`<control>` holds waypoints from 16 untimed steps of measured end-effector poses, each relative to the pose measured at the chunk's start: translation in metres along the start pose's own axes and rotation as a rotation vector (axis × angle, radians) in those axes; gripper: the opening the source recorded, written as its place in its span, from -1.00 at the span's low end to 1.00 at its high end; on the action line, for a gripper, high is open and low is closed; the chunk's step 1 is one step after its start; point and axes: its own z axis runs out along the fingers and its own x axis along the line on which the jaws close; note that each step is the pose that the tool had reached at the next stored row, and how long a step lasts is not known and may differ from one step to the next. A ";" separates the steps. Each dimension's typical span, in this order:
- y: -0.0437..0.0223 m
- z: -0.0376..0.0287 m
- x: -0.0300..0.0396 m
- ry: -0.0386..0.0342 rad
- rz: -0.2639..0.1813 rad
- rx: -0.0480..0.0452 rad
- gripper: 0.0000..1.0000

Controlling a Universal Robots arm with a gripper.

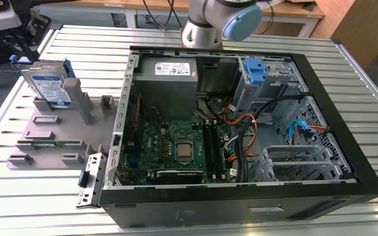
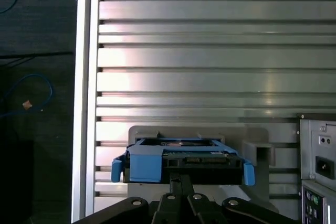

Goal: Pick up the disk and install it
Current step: 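Reach for the disk, then pick up the disk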

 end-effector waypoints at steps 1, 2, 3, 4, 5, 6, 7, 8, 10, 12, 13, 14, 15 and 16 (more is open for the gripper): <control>0.0002 0.0000 -0.0001 0.0001 -0.003 0.0001 -0.79; 0.0003 0.0001 -0.0002 0.0002 -0.003 0.0001 -0.79; 0.0004 0.0002 -0.0004 0.0002 -0.003 0.0000 -0.79; 0.0004 0.0004 -0.0006 0.0001 -0.003 0.0000 -0.79; 0.0005 0.0007 -0.0008 0.0001 -0.003 0.0000 -0.79; 0.0005 0.0012 -0.0010 0.0001 -0.003 0.0000 -0.79; 0.0004 0.0016 -0.0012 0.0002 -0.003 0.0000 -0.79; 0.0004 0.0020 -0.0014 0.0003 -0.003 0.0001 -0.79; 0.0004 0.0022 -0.0014 0.0004 -0.003 0.0002 -0.79; 0.0004 0.0027 -0.0015 0.0003 -0.003 0.0001 -0.79; 0.0005 0.0030 -0.0015 0.0003 -0.003 0.0001 -0.79; 0.0005 0.0030 -0.0015 0.0002 -0.003 0.0000 -0.79; 0.0005 0.0030 -0.0015 0.0003 -0.003 0.0001 -0.79; 0.0005 0.0031 -0.0015 0.0002 -0.003 0.0000 -0.79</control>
